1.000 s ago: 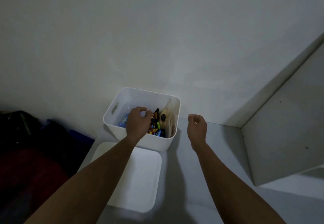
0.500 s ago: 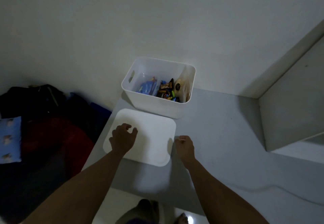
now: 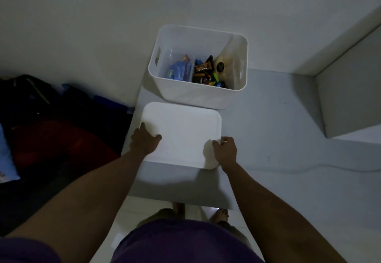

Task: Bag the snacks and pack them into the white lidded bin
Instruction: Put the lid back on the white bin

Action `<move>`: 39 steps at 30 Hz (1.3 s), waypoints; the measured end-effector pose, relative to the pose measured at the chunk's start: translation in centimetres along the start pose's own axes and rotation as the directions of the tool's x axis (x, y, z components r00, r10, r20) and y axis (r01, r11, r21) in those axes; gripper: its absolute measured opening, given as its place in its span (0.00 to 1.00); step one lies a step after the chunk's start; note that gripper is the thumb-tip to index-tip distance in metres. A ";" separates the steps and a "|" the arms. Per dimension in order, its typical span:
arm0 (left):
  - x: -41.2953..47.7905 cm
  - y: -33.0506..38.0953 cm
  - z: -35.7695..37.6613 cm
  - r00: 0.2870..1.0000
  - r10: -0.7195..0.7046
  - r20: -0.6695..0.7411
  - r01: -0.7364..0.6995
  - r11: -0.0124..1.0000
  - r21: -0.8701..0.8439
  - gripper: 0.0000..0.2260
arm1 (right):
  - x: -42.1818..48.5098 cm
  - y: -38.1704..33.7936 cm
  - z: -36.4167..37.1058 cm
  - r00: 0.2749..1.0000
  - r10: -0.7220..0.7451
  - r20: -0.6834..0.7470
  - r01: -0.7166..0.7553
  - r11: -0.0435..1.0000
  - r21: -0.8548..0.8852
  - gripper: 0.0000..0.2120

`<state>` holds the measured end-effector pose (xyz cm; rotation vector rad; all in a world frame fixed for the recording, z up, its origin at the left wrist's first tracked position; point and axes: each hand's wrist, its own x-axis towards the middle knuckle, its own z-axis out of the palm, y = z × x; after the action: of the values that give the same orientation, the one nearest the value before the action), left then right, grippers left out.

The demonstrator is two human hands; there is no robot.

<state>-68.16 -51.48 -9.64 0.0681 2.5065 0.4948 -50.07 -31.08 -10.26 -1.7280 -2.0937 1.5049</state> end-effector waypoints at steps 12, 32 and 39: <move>3.0 -1.3 -1.8 0.996 -0.060 -0.073 0.039 0.967 -0.253 0.33 | -0.3 0.2 0.5 1.000 -0.007 0.004 0.007 0.991 -0.131 0.24; -1.2 9.5 -10.3 0.773 0.278 -0.570 -0.545 0.750 -0.374 0.33 | -2.0 -11.5 -5.8 0.764 -0.432 -0.479 0.538 0.837 0.102 0.28; 2.6 13.2 -12.7 0.761 0.438 -0.478 -0.604 0.746 -0.279 0.34 | 2.8 -15.9 -8.8 0.802 -0.432 -0.412 0.517 0.848 0.119 0.24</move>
<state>-78.06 -43.07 3.48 0.5948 2.6691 1.4061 -57.82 -21.94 3.62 -1.1614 -1.8758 1.1089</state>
